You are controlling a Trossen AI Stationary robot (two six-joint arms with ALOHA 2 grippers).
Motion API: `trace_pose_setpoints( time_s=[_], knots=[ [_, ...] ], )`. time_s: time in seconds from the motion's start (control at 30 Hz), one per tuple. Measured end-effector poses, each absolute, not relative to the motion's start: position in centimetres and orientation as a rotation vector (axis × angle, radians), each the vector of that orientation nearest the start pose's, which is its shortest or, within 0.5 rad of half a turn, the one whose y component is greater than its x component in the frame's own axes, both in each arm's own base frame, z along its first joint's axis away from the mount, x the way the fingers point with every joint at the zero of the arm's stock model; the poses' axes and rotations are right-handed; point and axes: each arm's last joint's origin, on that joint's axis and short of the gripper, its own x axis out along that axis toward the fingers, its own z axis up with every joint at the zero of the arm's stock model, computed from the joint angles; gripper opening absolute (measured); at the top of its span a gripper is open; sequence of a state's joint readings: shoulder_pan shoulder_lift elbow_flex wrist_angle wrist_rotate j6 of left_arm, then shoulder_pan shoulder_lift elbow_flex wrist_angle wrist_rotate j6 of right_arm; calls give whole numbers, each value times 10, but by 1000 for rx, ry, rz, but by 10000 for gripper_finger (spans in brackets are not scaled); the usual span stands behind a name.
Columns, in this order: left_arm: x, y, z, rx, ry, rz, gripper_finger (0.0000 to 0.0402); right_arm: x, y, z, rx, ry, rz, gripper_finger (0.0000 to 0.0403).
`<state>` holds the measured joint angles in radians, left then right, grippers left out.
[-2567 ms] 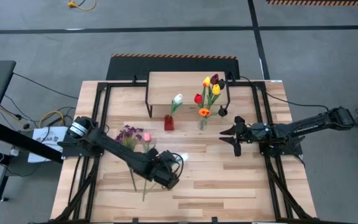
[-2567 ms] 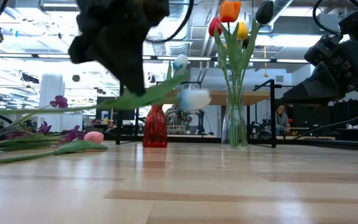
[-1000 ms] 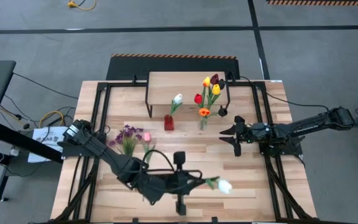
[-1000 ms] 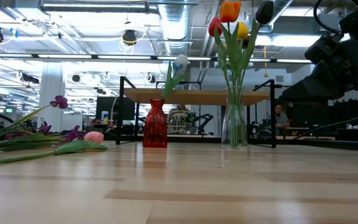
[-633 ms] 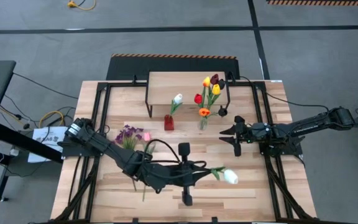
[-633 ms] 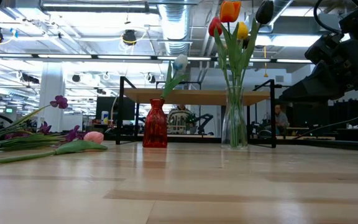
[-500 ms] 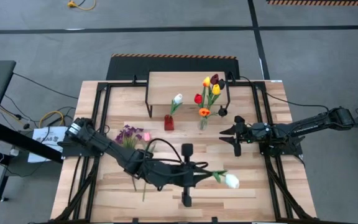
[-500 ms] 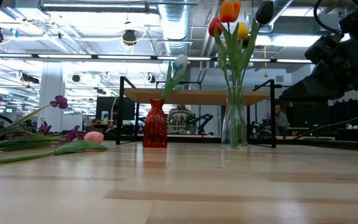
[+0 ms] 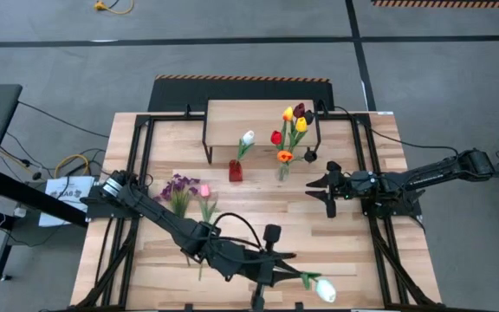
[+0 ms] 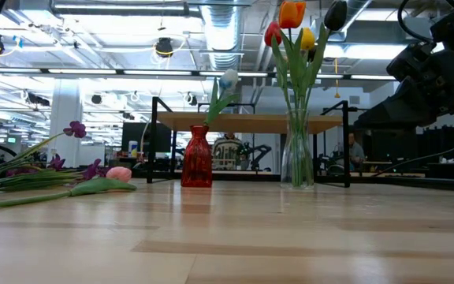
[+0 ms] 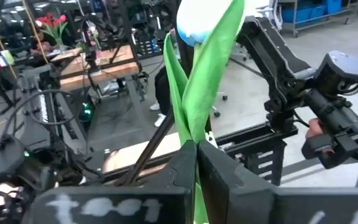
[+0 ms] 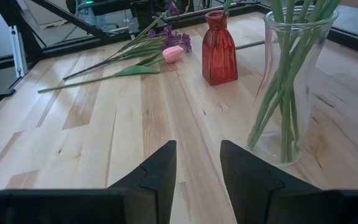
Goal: Pick and place flowers into a vace then onto a shelf
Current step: Put the white flower into the red vase
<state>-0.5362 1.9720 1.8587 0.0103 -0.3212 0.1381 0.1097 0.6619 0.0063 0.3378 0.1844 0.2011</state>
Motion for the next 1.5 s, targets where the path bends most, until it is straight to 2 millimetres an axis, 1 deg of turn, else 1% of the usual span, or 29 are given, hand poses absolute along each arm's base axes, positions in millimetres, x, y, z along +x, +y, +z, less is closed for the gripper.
trace_pose_setpoints(
  time_s=[0.07,0.13,0.17,0.23,0.33,0.47,0.53,0.6,0.7,0.8,0.93,1.1,1.23,1.33,1.5],
  knots=[
    [406,-230,370,193,71,-215,0,134,9,134,153,305,-105,118],
    [395,-223,373,234,93,-197,0,134,9,134,153,301,-105,118],
    [390,-216,376,234,85,-186,0,134,9,135,154,297,-105,118],
    [369,-197,385,219,54,-153,0,134,9,135,155,292,-104,118],
    [335,-160,384,138,-57,-146,0,134,9,135,155,290,-104,118],
    [285,-118,353,44,-204,-147,0,134,9,135,156,290,-104,118],
    [265,-102,337,15,-271,-131,0,134,9,135,156,289,-105,118],
    [249,-90,322,3,-325,-107,0,134,9,136,154,288,-105,118],
    [234,-79,309,16,-380,-86,0,134,9,136,132,284,-104,118],
    [232,-72,304,54,-382,-61,0,134,9,136,128,277,-124,118],
    [239,-59,299,99,-335,33,1,134,8,137,124,271,-153,118],
    [246,-40,294,98,-285,109,5,134,8,137,124,271,-152,118],
    [248,-23,288,69,-232,258,2,134,8,137,123,271,-152,118],
    [254,-15,282,85,-217,313,2,134,8,137,121,271,-152,118],
    [269,-3,272,112,-280,348,1,134,8,137,107,270,-150,118]
  ],
)
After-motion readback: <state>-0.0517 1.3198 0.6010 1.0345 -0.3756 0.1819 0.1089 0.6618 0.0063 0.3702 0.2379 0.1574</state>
